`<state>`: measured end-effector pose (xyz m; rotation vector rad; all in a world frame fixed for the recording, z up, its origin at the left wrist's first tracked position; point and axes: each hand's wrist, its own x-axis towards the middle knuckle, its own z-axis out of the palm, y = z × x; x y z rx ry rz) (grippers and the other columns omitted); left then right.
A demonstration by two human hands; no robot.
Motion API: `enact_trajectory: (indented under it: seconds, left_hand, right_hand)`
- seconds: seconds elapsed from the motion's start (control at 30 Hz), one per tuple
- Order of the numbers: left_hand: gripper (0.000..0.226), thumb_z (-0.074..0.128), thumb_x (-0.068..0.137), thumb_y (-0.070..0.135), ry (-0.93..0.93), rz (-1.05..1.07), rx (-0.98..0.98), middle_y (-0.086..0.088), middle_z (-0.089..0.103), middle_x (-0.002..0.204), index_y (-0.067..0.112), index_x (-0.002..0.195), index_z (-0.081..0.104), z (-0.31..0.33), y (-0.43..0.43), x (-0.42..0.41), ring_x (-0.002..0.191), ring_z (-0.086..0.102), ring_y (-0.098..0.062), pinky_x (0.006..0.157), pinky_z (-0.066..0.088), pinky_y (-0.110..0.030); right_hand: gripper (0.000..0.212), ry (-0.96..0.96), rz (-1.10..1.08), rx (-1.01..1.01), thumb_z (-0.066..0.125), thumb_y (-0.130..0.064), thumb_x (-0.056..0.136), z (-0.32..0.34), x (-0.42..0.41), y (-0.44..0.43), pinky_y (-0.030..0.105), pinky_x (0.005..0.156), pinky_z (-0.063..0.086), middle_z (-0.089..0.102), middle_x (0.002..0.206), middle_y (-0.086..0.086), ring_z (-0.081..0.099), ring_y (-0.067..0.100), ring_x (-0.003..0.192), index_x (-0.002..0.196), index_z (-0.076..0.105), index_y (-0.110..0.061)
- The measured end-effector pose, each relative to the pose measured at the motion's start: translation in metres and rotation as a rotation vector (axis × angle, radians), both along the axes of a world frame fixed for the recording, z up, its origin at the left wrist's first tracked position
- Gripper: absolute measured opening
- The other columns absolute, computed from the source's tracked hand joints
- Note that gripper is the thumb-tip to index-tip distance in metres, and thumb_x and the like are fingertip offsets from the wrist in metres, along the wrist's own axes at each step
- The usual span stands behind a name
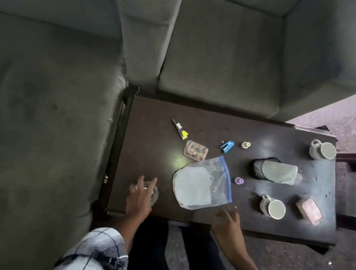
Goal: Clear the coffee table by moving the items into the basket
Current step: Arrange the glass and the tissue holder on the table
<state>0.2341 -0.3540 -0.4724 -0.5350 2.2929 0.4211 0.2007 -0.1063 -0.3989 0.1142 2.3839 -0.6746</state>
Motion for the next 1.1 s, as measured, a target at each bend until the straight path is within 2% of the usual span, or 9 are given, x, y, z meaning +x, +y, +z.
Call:
enact_trajectory:
  seconds: [0.1, 0.3, 0.47, 0.53, 0.63, 0.77, 0.8, 0.93, 1.1]
  left_hand:
    - [0.079, 0.074, 0.075, 0.02, 0.019, 0.005, 0.03, -0.002, 0.027, 0.139, 0.037, 0.138, 0.03, 0.002, -0.002, -0.002, 0.118, 0.04, -0.028, 0.085, 0.05, -0.035]
    - [0.077, 0.072, 0.074, 0.023, 0.048, 0.029, 0.048, -0.001, 0.028, 0.137, 0.038, 0.137, 0.03, 0.03, 0.008, -0.014, 0.116, 0.043, -0.028, 0.084, 0.05, -0.034]
    - [0.075, 0.068, 0.074, 0.026, 0.12, -0.022, 0.066, 0.0, 0.03, 0.133, 0.039, 0.137, 0.029, 0.066, 0.032, -0.052, 0.114, 0.044, -0.027, 0.083, 0.05, -0.038]
    - [0.076, 0.068, 0.075, 0.027, 0.138, -0.062, 0.088, 0.001, 0.03, 0.133, 0.04, 0.138, 0.028, 0.079, 0.045, -0.073, 0.115, 0.043, -0.027, 0.085, 0.05, -0.039]
    - [0.08, 0.068, 0.073, 0.024, 0.161, -0.133, 0.083, 0.001, 0.029, 0.134, 0.042, 0.138, 0.025, 0.093, 0.067, -0.109, 0.116, 0.043, -0.026, 0.082, 0.051, -0.039]
    - [0.08, 0.066, 0.074, 0.02, 0.235, -0.168, 0.075, 0.005, 0.027, 0.137, 0.044, 0.139, 0.025, 0.088, 0.095, -0.155, 0.114, 0.044, -0.026, 0.08, 0.05, -0.037]
    - [0.08, 0.065, 0.074, 0.019, 0.253, -0.165, 0.081, 0.005, 0.028, 0.136, 0.044, 0.139, 0.025, 0.084, 0.101, -0.165, 0.114, 0.044, -0.026, 0.08, 0.05, -0.037]
    - [0.082, 0.068, 0.073, 0.023, 0.281, -0.134, 0.085, 0.003, 0.03, 0.137, 0.044, 0.14, 0.026, 0.065, 0.117, -0.203, 0.12, 0.044, -0.028, 0.085, 0.05, -0.04]
    - [0.08, 0.067, 0.073, 0.029, 0.306, -0.127, 0.05, 0.0, 0.032, 0.138, 0.042, 0.141, 0.026, 0.047, 0.129, -0.243, 0.121, 0.043, -0.029, 0.089, 0.049, -0.041]
  right_hand:
    - [0.035, -0.037, -0.034, 0.064, 0.064, -0.004, 0.078, 0.002, 0.005, 0.007, 0.033, 0.085, 0.048, 0.036, 0.11, -0.002, 0.055, 0.021, 0.089, 0.113, 0.058, -0.005]
    - [0.031, -0.06, -0.148, 0.066, 0.062, -0.004, 0.08, 0.005, 0.005, 0.024, 0.026, 0.081, 0.044, 0.041, 0.106, 0.0, 0.057, 0.025, 0.096, 0.111, 0.059, -0.005]
    - [0.015, -0.055, -0.133, 0.02, 0.054, -0.007, 0.08, 0.003, -0.019, 0.033, 0.021, 0.074, 0.038, 0.056, 0.101, 0.009, 0.048, 0.006, 0.075, 0.091, 0.059, -0.016]
    - [0.016, -0.036, -0.123, 0.012, 0.051, -0.013, 0.078, -0.001, -0.038, 0.037, 0.022, 0.076, 0.039, 0.057, 0.103, 0.01, 0.055, 0.018, 0.09, 0.091, 0.061, -0.016]
    - [0.036, 0.032, -0.05, 0.055, 0.055, -0.011, 0.079, -0.008, -0.076, 0.039, 0.033, 0.089, 0.041, 0.05, 0.121, 0.008, 0.048, 0.029, 0.111, 0.115, 0.059, -0.011]
    - [0.037, 0.284, 0.214, 0.203, 0.051, -0.011, 0.073, -0.028, -0.142, 0.036, 0.04, 0.08, 0.046, 0.052, 0.125, 0.015, 0.051, 0.04, 0.106, 0.108, 0.063, -0.012]
    - [0.038, 0.298, 0.261, 0.224, 0.052, -0.012, 0.074, -0.036, -0.159, 0.034, 0.042, 0.082, 0.046, 0.05, 0.131, 0.016, 0.049, 0.041, 0.111, 0.111, 0.062, -0.013]
    - [0.047, 0.274, 0.429, 0.24, 0.047, -0.029, 0.091, -0.082, -0.21, 0.028, 0.051, 0.108, 0.024, 0.02, 0.155, 0.013, 0.017, 0.041, 0.141, 0.137, 0.041, -0.023]
    - [0.055, 0.282, 0.575, 0.278, 0.036, -0.042, 0.096, -0.137, -0.236, 0.023, 0.059, 0.112, 0.008, -0.001, 0.159, 0.006, -0.009, 0.044, 0.142, 0.147, 0.018, -0.032]
